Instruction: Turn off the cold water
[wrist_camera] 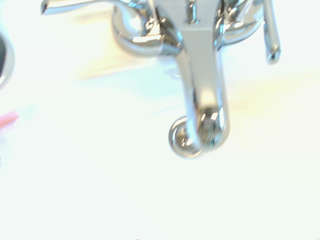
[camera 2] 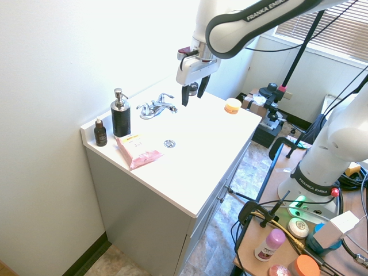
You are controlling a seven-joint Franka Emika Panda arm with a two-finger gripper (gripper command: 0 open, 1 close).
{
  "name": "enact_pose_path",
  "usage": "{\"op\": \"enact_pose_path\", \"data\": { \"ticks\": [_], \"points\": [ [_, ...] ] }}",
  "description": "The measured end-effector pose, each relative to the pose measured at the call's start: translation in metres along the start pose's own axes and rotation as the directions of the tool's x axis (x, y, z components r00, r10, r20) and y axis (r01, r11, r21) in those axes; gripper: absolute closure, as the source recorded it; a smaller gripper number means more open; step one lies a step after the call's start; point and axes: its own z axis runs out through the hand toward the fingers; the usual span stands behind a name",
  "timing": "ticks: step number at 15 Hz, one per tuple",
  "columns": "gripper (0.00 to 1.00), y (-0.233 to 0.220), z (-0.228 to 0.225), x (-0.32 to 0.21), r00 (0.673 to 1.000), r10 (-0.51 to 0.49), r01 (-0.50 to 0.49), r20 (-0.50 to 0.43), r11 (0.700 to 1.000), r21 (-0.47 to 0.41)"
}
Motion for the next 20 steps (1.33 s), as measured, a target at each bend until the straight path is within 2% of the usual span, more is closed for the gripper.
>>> {"op": "enact_pose_path", "data": {
  "ticks": [5, 10, 20],
  "points": [
    [0.0, -0.035, 0.048, 0.057, 0.994, 0.106, -0.107, -0.034, 0.993, -0.049],
    [0.0, -0.029, 0.069, 0.08, 0.987, 0.146, -0.152, -0.072, 0.985, -0.077],
    [0.0, -0.041, 0.083, 0.144, 0.968, 0.2, -0.213, -0.151, 0.974, -0.075]
  ]
}}
